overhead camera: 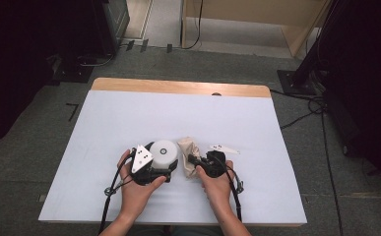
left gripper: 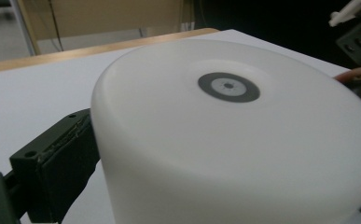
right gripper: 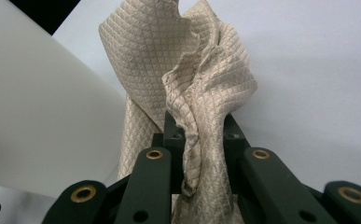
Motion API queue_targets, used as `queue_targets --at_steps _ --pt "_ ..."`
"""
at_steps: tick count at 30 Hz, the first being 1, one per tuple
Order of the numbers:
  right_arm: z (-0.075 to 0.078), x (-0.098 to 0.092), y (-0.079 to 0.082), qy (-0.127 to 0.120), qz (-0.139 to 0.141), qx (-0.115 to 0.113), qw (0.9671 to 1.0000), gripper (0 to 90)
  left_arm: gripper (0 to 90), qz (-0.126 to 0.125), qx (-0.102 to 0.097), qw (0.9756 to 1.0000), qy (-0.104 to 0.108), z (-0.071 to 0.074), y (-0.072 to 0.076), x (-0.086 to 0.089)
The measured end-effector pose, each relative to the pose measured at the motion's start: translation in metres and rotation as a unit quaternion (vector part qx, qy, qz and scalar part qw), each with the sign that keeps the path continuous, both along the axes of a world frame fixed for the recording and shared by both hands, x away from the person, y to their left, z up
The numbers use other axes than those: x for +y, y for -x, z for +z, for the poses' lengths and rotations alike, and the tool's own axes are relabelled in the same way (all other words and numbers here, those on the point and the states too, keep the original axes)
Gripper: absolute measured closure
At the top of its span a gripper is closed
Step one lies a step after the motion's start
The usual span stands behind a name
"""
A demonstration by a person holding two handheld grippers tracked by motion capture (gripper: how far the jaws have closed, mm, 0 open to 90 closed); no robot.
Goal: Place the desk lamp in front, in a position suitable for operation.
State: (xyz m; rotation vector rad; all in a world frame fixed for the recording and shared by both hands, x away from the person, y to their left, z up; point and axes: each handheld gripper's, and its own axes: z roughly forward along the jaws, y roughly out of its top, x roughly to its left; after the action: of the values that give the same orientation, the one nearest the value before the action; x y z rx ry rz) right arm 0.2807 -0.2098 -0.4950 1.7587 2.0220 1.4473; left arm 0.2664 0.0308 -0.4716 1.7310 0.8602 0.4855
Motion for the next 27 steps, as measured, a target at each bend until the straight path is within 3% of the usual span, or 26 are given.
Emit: queue_targets --at_steps 2,8,11,15,18,21,27 --pt "0.000 0.001 0.000 0.000 0.000 0.002 1.0000 78.7 6.7 -0.006 -0.008 0.9999 0.002 0.001 0.001 0.001" --pt "-0.001 0.000 0.000 0.000 0.001 0.000 1.0000 78.7 8.0 -0.019 -0.002 0.9997 0.013 0.002 -0.002 0.010" --pt "0.001 -0.002 0.000 -0.003 -0.001 -0.001 1.0000 78.8 8.1 -0.052 0.000 0.9986 0.011 0.003 -0.006 0.017" --pt "0.002 -0.002 0.000 -0.005 -0.002 -0.002 1.0000 78.7 8.2 -0.099 -0.011 0.9950 -0.002 0.003 -0.014 0.030" --pt "0.002 -0.002 0.000 -0.006 -0.001 -0.003 1.0000 78.7 8.2 -0.135 -0.026 0.9905 -0.002 0.004 -0.017 0.038" --pt "0.002 -0.001 0.000 -0.007 0.000 -0.001 1.0000 78.7 8.2 -0.178 -0.032 0.9836 0.004 0.003 -0.018 0.042" --pt "0.003 -0.001 0.001 -0.007 0.002 -0.004 1.0000 78.7 8.2 -0.223 -0.035 0.9741 0.000 -0.003 -0.019 0.039"
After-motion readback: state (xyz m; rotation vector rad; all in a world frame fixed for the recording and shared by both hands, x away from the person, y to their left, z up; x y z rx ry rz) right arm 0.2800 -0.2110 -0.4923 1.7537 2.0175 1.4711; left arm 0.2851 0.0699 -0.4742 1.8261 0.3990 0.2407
